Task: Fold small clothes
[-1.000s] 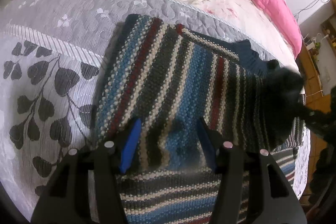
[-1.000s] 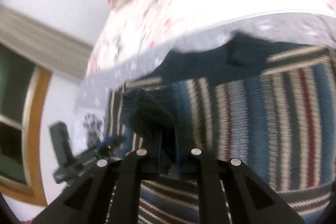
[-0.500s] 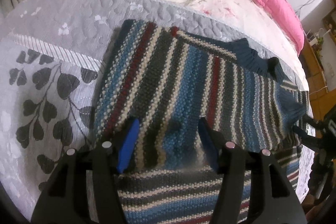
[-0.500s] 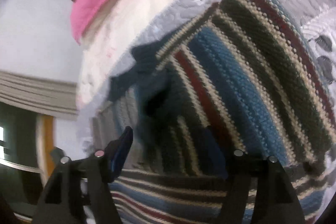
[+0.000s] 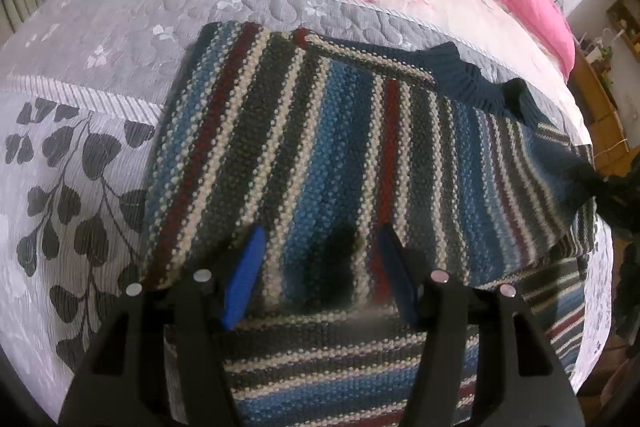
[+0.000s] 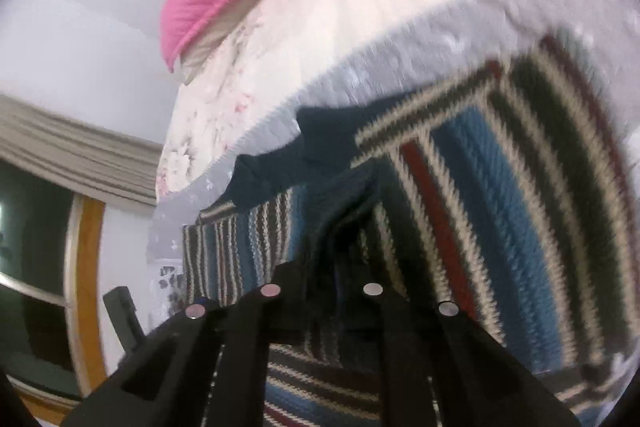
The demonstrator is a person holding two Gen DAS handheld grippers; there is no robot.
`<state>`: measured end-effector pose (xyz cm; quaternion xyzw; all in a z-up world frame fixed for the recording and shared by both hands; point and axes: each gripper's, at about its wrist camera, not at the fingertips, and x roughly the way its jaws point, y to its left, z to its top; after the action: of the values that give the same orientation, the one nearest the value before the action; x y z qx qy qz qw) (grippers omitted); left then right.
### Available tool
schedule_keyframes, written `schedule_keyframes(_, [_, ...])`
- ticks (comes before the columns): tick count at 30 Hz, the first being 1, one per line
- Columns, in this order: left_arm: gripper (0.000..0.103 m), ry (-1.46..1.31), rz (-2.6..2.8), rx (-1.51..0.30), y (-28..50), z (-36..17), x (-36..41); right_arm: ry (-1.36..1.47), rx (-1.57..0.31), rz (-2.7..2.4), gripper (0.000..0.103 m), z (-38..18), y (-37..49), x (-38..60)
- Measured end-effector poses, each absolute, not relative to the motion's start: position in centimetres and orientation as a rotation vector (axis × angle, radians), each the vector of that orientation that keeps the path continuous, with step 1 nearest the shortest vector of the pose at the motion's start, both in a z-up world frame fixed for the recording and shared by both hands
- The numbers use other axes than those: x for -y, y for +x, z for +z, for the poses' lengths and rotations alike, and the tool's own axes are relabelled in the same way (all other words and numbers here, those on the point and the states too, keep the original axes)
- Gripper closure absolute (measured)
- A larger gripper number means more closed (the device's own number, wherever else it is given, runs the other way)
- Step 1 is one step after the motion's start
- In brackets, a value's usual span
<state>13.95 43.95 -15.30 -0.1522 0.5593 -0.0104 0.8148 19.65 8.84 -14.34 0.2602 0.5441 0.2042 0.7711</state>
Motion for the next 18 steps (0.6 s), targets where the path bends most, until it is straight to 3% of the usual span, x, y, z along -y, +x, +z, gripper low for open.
schedule_keyframes(8, [0.039,-0.275,-0.027,-1.199,14.2,-15.8,-42.8,0.571,-1.291,0.339,0.095,-19.5,19.0,-7.4])
schedule_keyframes(13, [0.039,-0.273,-0.036,-1.213,14.6,-15.8,-42.9,0.53,-1.295,0.334,0.094,-19.7,19.1,-7.7])
schedule_keyframes(15, [0.039,-0.28,-0.036,-1.215,14.5,-15.7,-42.9,0.494,-1.289,0.344,0.086,-18.7,18.9,-8.1])
schedule_keyframes(17, [0.039,-0.31,-0.037,-1.213,14.0,-14.9,-43.2,0.484,-1.237,0.358,0.056,-16.9,17.8,-7.8])
schedule_keyframes(18, [0.039,-0.318,-0.04,-1.208,13.5,-14.5,-43.2,0.476,-1.208,0.363,0.055,-15.9,17.0,-7.5])
